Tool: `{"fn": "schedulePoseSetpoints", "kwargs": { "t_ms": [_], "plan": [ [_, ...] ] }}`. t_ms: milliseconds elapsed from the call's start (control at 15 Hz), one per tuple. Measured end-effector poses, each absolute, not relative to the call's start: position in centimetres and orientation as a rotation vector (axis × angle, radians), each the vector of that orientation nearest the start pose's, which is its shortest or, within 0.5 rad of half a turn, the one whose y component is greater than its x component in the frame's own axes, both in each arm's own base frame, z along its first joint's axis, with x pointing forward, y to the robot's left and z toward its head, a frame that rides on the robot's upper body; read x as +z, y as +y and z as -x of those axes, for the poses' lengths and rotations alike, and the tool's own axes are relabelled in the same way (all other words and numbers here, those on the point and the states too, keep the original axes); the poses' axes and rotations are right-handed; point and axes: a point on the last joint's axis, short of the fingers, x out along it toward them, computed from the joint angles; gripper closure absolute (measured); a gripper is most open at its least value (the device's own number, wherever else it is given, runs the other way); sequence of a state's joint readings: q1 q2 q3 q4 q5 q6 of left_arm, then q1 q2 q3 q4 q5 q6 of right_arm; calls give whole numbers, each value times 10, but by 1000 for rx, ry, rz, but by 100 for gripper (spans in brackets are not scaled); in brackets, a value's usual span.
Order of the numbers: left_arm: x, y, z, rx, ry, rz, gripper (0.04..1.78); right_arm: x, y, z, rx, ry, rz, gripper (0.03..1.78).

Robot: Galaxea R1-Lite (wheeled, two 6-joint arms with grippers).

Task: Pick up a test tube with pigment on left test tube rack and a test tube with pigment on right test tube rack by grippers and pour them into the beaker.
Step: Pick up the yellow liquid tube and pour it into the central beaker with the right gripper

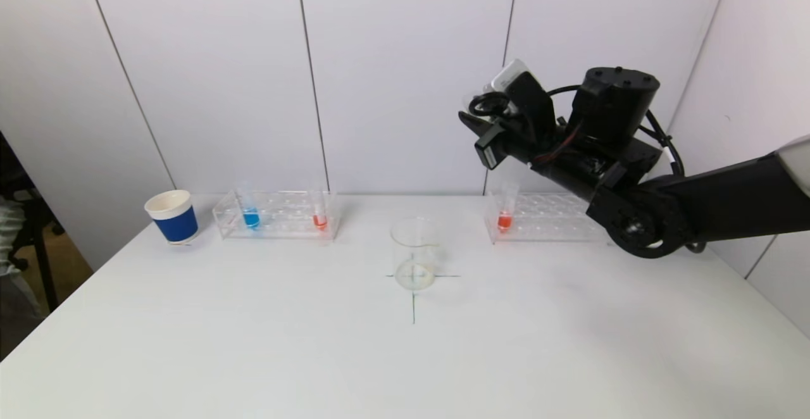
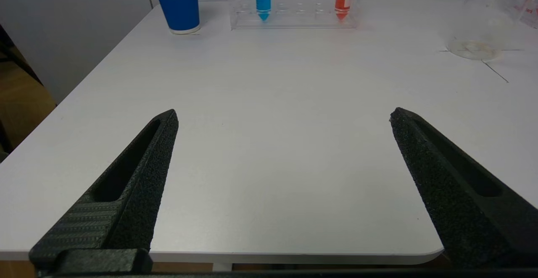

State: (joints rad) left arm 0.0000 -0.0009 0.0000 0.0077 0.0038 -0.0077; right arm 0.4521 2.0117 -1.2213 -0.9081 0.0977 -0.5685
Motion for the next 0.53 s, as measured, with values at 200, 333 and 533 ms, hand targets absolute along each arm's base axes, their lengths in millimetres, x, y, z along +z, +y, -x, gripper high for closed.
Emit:
{"fn": "schedulePoseSetpoints", "kwargs": {
  "t_ms": [200, 333, 533],
  "plan": [
    [75, 0, 23, 4, 7, 7, 6, 200, 185, -371, 524, -280, 629, 132],
    [75, 0, 23, 4, 7, 8, 6, 193, 188, -374, 547, -294, 692, 132],
    [75, 0, 23, 4, 7, 8, 6, 185, 196, -377, 564, -302, 737, 132]
  ]
}}
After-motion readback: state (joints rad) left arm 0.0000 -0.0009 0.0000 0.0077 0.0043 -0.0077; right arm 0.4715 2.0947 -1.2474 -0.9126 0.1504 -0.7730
